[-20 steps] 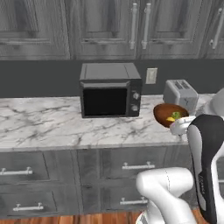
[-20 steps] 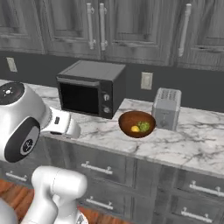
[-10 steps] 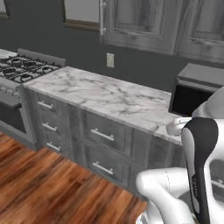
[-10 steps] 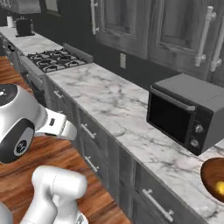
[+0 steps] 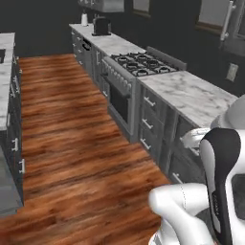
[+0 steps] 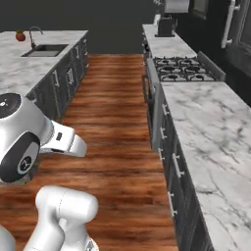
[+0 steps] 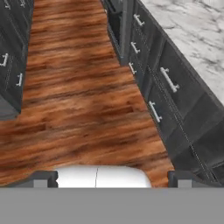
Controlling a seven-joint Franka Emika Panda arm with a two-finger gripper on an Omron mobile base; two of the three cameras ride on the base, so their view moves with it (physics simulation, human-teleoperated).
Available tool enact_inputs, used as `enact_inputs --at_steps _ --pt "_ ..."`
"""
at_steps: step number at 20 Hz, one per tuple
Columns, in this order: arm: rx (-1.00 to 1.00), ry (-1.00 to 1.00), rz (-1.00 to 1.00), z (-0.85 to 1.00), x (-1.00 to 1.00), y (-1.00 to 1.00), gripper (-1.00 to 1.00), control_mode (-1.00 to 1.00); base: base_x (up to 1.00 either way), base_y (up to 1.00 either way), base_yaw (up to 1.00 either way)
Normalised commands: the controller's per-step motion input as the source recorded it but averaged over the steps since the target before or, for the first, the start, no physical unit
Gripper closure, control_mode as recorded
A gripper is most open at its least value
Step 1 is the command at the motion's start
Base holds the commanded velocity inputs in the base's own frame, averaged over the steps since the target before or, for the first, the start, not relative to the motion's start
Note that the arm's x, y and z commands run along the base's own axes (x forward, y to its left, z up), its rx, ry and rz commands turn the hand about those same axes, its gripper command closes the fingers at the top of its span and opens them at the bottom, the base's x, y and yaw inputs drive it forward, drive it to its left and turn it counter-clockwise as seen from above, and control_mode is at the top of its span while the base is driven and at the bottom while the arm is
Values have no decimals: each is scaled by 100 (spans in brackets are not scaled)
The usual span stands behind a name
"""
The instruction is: Take the lemon wedge, broccoli, and lemon from the freezer and place them in the bowl on the counter.
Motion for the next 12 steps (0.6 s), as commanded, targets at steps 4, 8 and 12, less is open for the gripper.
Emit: enact_inputs --at_steps 4,8,12 --pt "0 0 0 0 0 0 -100 100 19 -1 95" --pt "0 0 0 0 0 0 -100 100 67 -17 84" --pt "0 0 0 0 0 0 -100 100 98 -30 67"
